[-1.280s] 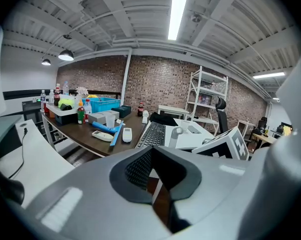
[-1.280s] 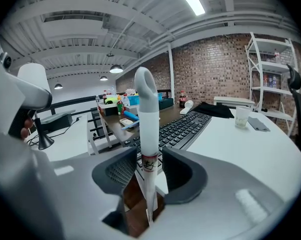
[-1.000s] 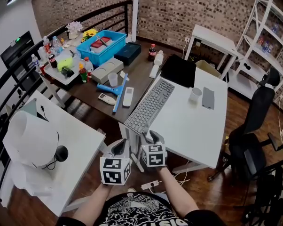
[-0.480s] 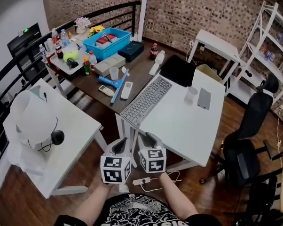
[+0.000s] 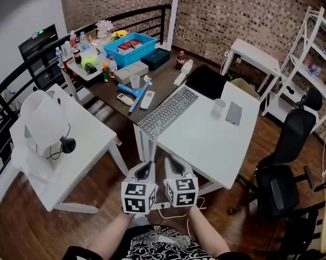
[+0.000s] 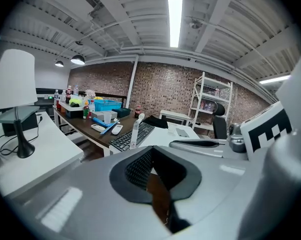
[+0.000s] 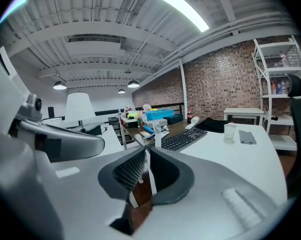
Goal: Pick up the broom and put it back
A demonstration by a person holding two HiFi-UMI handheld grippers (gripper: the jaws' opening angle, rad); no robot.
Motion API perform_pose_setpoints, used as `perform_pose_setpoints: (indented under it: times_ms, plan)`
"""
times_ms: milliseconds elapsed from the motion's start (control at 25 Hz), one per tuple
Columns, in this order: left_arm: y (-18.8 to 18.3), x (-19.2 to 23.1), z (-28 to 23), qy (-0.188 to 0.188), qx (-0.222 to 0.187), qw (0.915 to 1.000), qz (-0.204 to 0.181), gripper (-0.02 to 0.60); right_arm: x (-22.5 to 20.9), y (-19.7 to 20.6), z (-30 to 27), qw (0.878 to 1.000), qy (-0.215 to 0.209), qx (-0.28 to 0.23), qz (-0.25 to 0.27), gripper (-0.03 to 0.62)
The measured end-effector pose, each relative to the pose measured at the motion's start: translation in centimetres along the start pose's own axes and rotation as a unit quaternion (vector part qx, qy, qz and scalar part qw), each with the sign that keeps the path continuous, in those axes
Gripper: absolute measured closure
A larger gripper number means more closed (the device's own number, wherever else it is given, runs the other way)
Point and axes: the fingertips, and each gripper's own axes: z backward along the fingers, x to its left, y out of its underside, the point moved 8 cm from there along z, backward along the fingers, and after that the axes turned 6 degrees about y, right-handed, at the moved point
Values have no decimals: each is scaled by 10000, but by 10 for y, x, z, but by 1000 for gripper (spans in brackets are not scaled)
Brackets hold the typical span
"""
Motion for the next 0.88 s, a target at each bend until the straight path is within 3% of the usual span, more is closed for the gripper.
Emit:
perform_pose_setpoints:
  times_ms: [120,880]
  plan:
    - [4,-15,7,-7,1,10000,-71,577,0,-1,19,9999,-63,-101,16,594]
    - [25,-98,64,-270,-377,9987,-206,577,7,7,125,9961,-735,-480,126,594]
